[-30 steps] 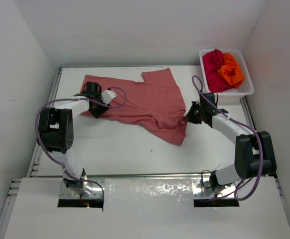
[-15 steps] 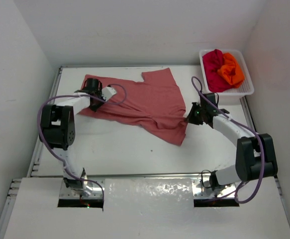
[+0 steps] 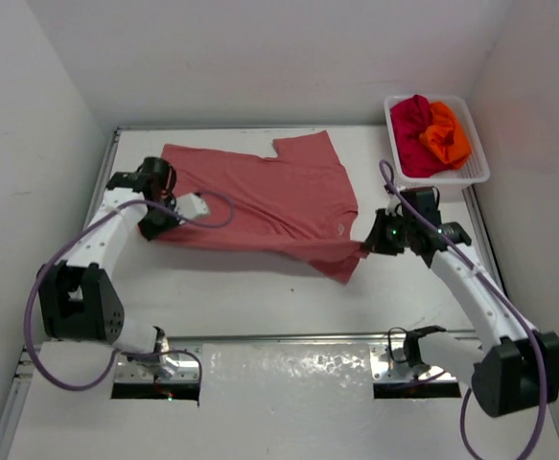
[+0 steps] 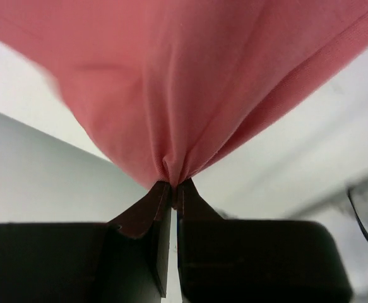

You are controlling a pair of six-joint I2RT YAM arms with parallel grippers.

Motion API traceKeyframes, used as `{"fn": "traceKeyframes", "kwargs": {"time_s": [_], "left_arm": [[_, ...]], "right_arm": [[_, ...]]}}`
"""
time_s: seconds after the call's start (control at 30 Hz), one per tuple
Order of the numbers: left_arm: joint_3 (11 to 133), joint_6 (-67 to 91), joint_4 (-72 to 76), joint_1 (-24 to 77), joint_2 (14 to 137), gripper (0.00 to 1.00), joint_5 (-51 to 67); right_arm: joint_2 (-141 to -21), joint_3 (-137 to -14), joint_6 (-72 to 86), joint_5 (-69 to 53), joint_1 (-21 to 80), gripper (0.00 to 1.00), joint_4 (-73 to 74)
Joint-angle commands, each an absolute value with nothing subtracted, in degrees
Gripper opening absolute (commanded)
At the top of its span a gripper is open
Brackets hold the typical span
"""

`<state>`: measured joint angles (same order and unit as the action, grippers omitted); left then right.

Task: Fold and stack the t-shirts
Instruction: Flatten out the tshirt

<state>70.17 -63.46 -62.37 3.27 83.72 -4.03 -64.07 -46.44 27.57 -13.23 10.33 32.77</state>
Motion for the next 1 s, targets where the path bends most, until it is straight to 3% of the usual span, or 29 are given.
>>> {"fn": "traceKeyframes", "kwargs": {"time_s": [0.0, 0.17, 0.3, 0.33, 0.4, 0.43, 0.47, 0.5, 0.53, 0.57, 0.63, 0.67, 0.7, 0.8, 0.87, 0.93, 0.97], "left_arm": [[63.0, -68.9, -75.6, 2.5, 77.5, 0.00, -9.9], [61.1, -65.4, -66.7, 2.4, 80.9, 0.00, -3.8], [74.1, -58.3, -52.5, 1.8, 97.8, 0.00, -4.5], [84.4, -55.7, -50.2, 1.8, 101.7, 0.00, -5.7], [99.6, -52.1, -47.0, 1.5, 115.1, 0.00, -7.9], [118.7, -48.3, -46.8, 0.9, 119.6, 0.00, -8.0], [128.7, -45.8, -45.4, 0.6, 123.9, 0.00, -8.3], [138.2, -41.7, -43.2, 0.1, 130.7, 0.00, -9.1], [150.6, -39.8, -34.9, 0.0, 132.5, 0.00, -10.4], [151.9, -36.9, -29.7, 0.0, 131.5, 0.00, -11.6], [138.7, -34.9, -9.9, 0.0, 125.2, 0.00, -10.4], [134.8, -35.2, -5.8, 0.7, 119.8, 0.00, -7.0], [137.6, -36.1, -7.3, 1.6, 120.6, 0.00, -6.2], [138.1, -39.5, -11.8, 4.4, 120.0, 0.00, -3.3], [127.0, -43.1, -9.7, 5.4, 116.2, 0.00, -3.4], [119.1, -45.6, -10.0, 6.1, 114.0, 0.00, -3.5], [117.0, -46.3, -12.0, 6.0, 113.5, 0.00, -3.5]], "right_arm": [[-57.7, -43.4, 26.4, -19.2, 11.6, 0.00, 46.2], [-58.3, -41.6, 27.2, -18.5, 12.3, 0.00, 39.5], [-78.3, -54.6, 30.7, -19.1, 10.0, 0.00, 22.7], [-91.0, -68.7, 30.6, -19.3, 9.5, 0.00, 21.7], [-104.3, -87.3, 30.8, -19.6, 7.6, 0.00, 24.0], [-117.0, -108.4, 31.4, -20.0, 6.9, 0.00, 25.1], [-123.1, -119.4, 32.2, -20.1, 5.1, 0.00, 26.8], [-128.5, -140.6, 36.7, -18.3, 4.0, 0.00, 26.4], [-135.7, -148.1, 40.3, -16.7, 1.7, 0.00, 20.2], [-136.4, -151.4, 46.7, -15.6, 0.6, 0.00, 14.6], [-127.0, -140.1, 50.6, -11.6, -2.4, 0.00, -5.4], [-122.1, -126.0, 48.9, -9.4, -2.5, 0.00, -11.6], [-115.8, -122.5, 43.5, -4.4, -2.5, 0.00, -15.5], [-115.2, -124.4, 39.9, -6.8, -2.7, 0.00, -11.5], [-115.8, -123.9, 38.9, -12.6, -2.6, 0.00, -7.0], [-111.8, -118.4, 37.1, -14.8, -2.6, 0.00, -3.7], [-109.4, -108.1, 36.7, -14.8, -2.6, 0.00, -4.5]]}}
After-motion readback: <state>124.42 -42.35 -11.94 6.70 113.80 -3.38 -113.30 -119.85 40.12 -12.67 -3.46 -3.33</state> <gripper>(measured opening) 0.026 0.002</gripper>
